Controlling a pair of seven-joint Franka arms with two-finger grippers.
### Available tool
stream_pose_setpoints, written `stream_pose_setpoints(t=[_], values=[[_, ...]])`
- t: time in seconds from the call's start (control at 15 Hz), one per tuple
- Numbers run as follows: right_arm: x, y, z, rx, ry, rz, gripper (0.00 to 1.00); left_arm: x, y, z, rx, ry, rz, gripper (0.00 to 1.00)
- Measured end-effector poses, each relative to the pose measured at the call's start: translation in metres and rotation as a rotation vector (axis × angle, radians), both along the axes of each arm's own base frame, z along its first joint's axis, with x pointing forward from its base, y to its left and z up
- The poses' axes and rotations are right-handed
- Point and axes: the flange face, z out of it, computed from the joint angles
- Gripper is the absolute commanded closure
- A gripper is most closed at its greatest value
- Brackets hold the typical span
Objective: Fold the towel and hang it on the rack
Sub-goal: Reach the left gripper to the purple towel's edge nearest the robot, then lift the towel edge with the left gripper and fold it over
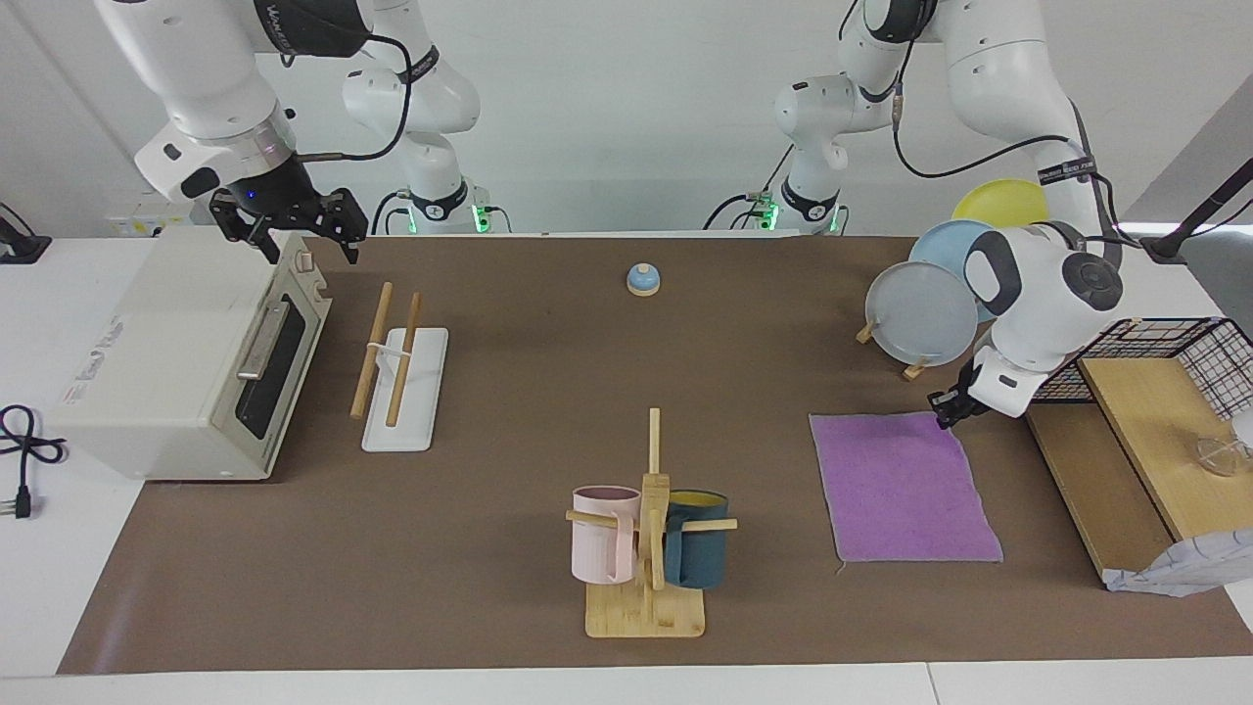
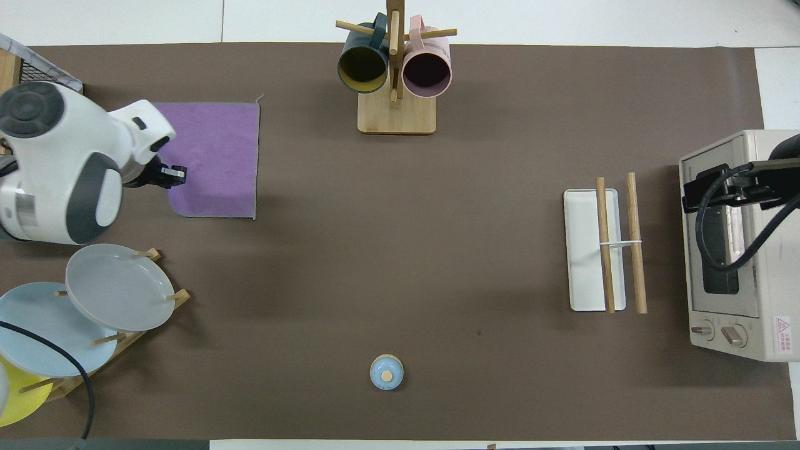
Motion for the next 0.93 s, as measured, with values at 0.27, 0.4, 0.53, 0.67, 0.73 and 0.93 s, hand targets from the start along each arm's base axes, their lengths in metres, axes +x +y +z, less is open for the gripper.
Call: stream_pose_setpoints(t=[0.27, 0.4, 0.53, 0.67, 0.73, 0.93], values=[[0.000, 0.000, 0.000, 0.000, 0.000, 0.000, 0.00, -0.047, -0.108, -0.033, 0.146, 0.011, -0.214, 1.00], [0.000, 0.000, 0.000, 0.000, 0.000, 0.000, 0.00, -0.065, -0.121, -0.064, 0.163, 0.024, -0.222, 0.79], [0.000, 0.000, 0.000, 0.000, 0.000, 0.000, 0.00, -0.070, -0.114, -0.081, 0.159, 0.032, -0.212, 0.00], [0.000, 0.000, 0.000, 0.000, 0.000, 0.000, 0.00, -0.069, -0.107, -0.083, 0.157, 0.030, -0.189, 0.00], [0.000, 0.000, 0.000, 0.000, 0.000, 0.000, 0.00, -0.069, -0.106, -0.082, 0.156, 0.026, -0.181, 0.00], [0.000, 0.000, 0.000, 0.000, 0.000, 0.000, 0.00, -0.062, -0.094, -0.070, 0.150, 0.005, -0.148, 0.00]])
